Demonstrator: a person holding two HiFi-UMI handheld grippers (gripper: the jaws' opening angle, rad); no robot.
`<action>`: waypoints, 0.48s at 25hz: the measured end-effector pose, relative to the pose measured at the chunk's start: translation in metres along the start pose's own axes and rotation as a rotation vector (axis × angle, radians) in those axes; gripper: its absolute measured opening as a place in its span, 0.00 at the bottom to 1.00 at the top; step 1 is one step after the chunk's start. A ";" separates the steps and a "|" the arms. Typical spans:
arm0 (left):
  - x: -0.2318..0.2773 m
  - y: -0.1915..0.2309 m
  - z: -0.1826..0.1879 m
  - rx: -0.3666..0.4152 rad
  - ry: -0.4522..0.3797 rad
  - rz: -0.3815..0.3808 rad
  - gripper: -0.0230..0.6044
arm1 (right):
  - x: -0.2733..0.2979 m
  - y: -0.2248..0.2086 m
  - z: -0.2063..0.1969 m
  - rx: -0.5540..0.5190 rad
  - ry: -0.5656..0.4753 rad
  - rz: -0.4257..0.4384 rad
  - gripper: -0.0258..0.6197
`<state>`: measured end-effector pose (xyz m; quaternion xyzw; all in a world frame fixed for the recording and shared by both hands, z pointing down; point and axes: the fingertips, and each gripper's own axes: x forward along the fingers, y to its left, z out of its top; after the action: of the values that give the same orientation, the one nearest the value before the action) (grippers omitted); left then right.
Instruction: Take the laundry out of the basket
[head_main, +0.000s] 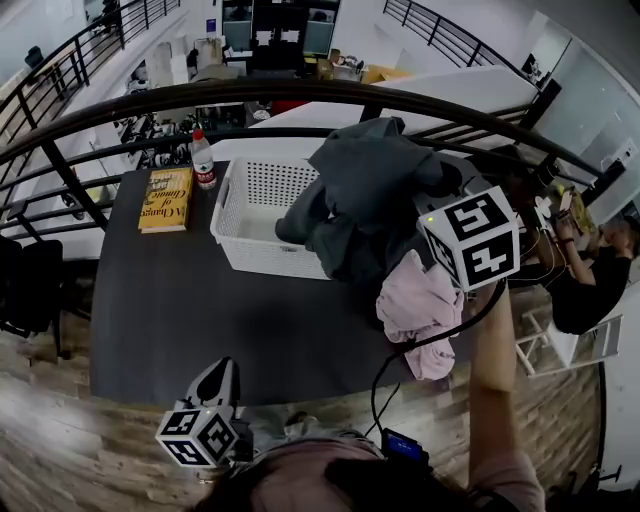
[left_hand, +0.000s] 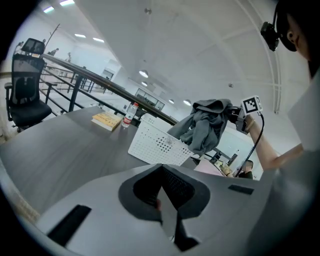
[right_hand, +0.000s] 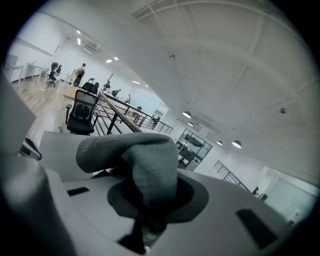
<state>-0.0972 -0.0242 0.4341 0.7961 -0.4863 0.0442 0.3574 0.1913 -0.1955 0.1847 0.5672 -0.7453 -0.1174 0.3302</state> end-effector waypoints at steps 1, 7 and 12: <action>-0.003 -0.003 -0.003 0.004 -0.004 0.000 0.03 | -0.006 0.000 0.000 0.001 -0.008 0.001 0.16; -0.024 -0.020 -0.027 0.011 -0.018 0.003 0.03 | -0.043 0.009 -0.004 -0.012 -0.039 0.016 0.16; -0.036 -0.038 -0.043 0.023 -0.024 -0.007 0.03 | -0.074 0.011 -0.006 -0.019 -0.069 0.003 0.16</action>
<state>-0.0742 0.0390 0.4306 0.8024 -0.4871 0.0392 0.3425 0.1971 -0.1228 0.1686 0.5585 -0.7561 -0.1433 0.3097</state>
